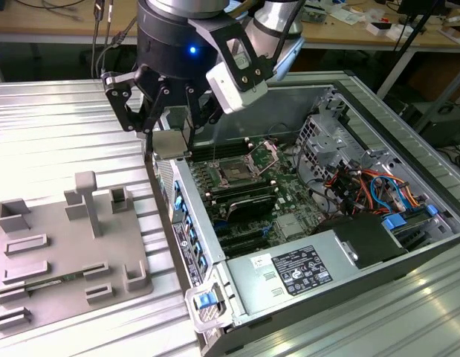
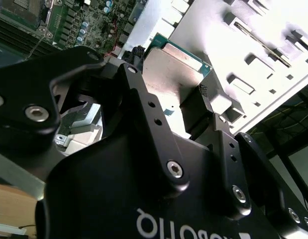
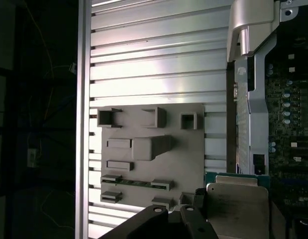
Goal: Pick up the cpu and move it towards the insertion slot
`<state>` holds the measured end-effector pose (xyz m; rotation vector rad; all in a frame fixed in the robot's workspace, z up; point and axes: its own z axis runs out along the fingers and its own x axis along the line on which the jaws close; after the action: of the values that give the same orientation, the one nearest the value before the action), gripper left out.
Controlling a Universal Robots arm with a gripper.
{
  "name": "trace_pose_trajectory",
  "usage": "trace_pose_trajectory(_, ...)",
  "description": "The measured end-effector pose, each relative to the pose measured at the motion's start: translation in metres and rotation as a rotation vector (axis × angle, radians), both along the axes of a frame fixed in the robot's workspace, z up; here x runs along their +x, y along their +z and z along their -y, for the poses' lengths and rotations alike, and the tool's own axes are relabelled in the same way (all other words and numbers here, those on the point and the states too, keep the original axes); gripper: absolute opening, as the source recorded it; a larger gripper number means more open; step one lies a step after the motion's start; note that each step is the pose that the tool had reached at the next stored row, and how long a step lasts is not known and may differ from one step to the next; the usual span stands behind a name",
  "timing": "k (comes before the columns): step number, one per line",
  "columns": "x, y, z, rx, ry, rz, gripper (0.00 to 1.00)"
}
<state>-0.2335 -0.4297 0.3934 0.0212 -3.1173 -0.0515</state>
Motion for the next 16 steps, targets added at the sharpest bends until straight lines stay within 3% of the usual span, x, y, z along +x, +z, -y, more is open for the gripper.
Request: trace_pose_trajectory(16, 0.0263, -0.0004, 0.0000, 0.0000, 0.000, 0.0000, 0.55)
